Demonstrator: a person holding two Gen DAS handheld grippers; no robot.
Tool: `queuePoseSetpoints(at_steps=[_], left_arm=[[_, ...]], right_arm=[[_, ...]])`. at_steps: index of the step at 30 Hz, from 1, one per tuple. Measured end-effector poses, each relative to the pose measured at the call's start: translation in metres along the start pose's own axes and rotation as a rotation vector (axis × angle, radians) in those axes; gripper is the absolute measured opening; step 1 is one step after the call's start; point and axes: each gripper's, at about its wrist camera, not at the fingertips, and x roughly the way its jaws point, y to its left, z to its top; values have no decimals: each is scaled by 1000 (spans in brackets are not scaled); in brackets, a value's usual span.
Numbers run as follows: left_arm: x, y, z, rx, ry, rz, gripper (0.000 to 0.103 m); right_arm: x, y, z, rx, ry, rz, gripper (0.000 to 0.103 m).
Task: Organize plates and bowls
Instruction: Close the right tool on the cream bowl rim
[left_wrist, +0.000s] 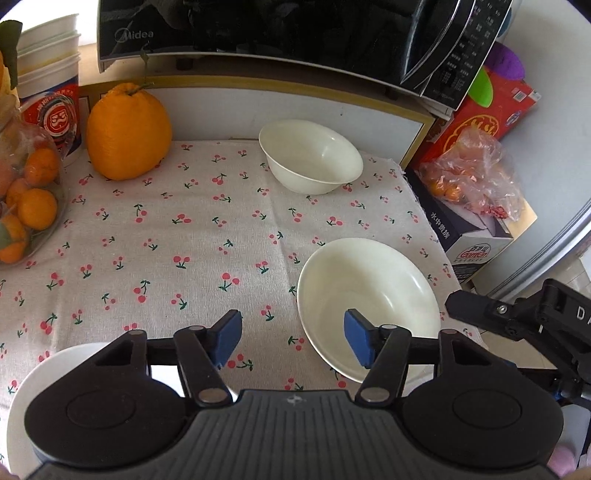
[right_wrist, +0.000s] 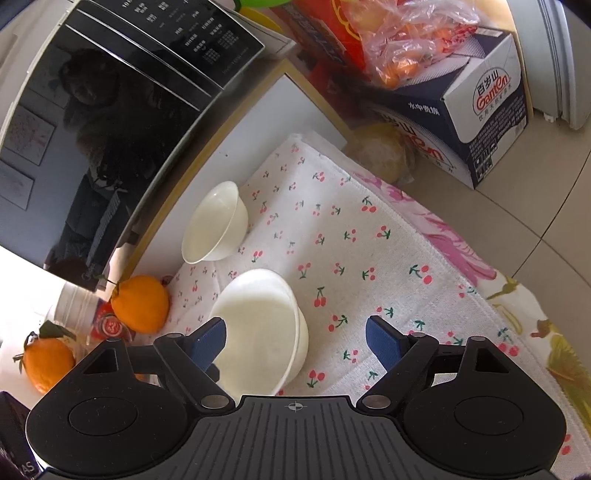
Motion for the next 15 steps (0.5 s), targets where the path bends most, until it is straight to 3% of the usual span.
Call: queuePoseSetpoints(at_steps=[2,8,15], left_arm=[[3,0,1,3,8,5,49],[9,1,2,10,20,17,42],[14,2,1,4,26,6,30]], right_arm=[[5,2,-2,-7,3,-23,79],[14,3,-5,-10,16,-29,66],[19,9,-8,-33,23,-46,38]])
